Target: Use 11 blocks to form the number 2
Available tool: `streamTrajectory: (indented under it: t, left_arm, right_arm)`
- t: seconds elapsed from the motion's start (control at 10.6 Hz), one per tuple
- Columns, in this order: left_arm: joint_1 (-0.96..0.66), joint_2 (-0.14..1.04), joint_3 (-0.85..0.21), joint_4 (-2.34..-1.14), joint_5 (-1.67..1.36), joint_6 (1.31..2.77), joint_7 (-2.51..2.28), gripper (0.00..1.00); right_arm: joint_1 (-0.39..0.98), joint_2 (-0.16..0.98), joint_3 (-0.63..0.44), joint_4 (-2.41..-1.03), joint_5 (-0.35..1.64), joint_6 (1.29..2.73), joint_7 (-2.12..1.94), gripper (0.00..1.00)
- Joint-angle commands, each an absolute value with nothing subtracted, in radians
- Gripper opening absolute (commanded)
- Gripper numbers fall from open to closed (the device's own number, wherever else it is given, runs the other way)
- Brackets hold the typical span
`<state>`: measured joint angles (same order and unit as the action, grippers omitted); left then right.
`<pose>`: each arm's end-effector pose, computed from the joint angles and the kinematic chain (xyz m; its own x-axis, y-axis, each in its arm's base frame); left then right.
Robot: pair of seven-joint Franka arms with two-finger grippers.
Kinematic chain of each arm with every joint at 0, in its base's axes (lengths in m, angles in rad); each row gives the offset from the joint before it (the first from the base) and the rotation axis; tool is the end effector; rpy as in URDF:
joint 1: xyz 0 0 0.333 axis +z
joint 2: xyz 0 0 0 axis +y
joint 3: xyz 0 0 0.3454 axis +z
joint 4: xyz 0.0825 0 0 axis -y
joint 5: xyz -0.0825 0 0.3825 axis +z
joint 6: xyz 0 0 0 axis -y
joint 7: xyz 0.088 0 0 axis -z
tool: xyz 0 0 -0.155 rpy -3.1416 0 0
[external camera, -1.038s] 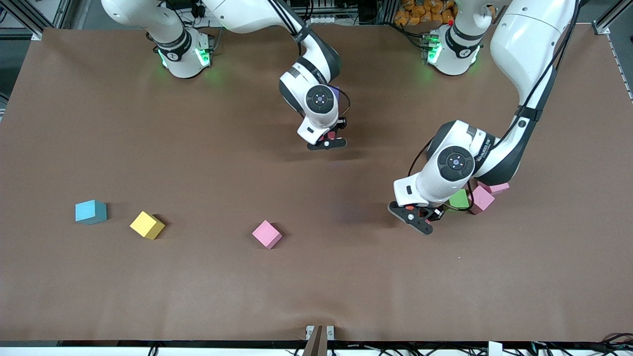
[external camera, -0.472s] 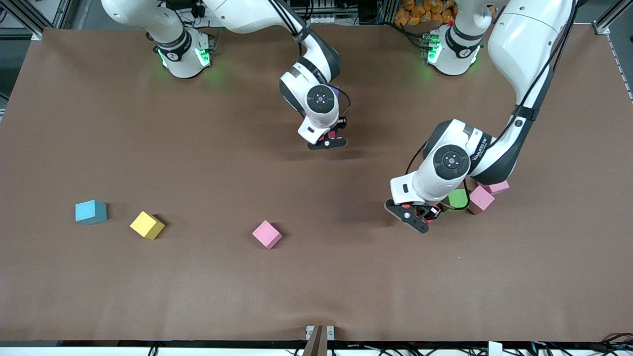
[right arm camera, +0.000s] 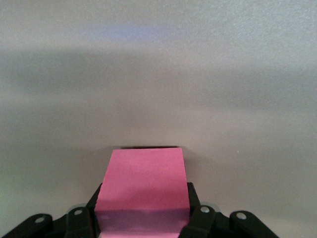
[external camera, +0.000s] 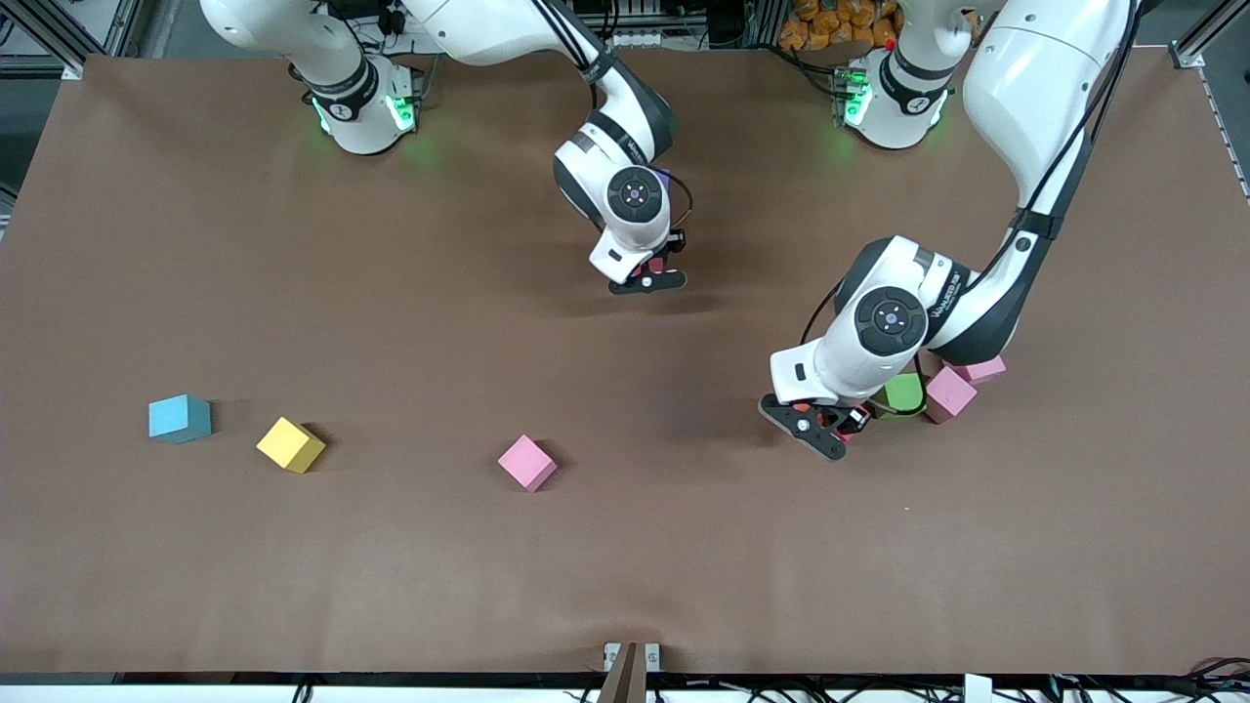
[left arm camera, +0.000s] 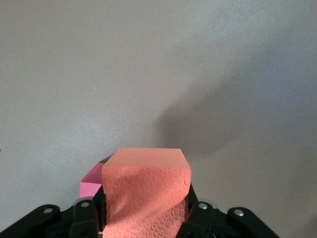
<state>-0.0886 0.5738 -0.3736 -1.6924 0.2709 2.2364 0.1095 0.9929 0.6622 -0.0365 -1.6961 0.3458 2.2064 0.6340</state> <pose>0.6360 -0.2697 0.2608 0.7762 -0.6302 0.0158 -0.6300 -0.7764 -0.0176 0.3660 0.5644 0.1780 0.9577 0.1073 -0.2671 0.0905 -0.9931 -0.0742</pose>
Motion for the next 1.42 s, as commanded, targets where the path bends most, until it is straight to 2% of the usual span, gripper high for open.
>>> streamTrajectory:
  t: [0.0, 0.09, 0.66, 1.13, 1.32]
  left_arm:
    - [-0.094, 0.578, -0.373, -1.675, 0.245, 2.218, 0.149, 0.58]
    - [-0.094, 0.578, -0.373, -1.672, 0.245, 2.218, 0.150, 0.58]
    - [-0.132, 0.607, -0.373, -1.658, 0.241, 2.218, 0.141, 0.56]
    - [-0.212, 0.621, -0.371, -1.661, 0.149, 2.220, -0.059, 0.50]
    - [-0.224, 0.623, -0.373, -1.667, 0.149, 2.220, -0.138, 0.50]
  right_arm:
    - [1.006, 0.666, -0.044, -1.694, 0.353, 2.204, 0.634, 0.86]
    - [1.006, 0.666, -0.044, -1.694, 0.353, 2.204, 0.635, 1.00]
    - [0.996, 0.623, -0.044, -1.716, 0.351, 2.203, 0.634, 1.00]
    - [0.930, 0.356, -0.044, -1.926, 0.351, 2.212, 0.585, 1.00]
    - [0.837, 0.252, -0.044, -1.998, 0.351, 2.204, 0.583, 1.00]
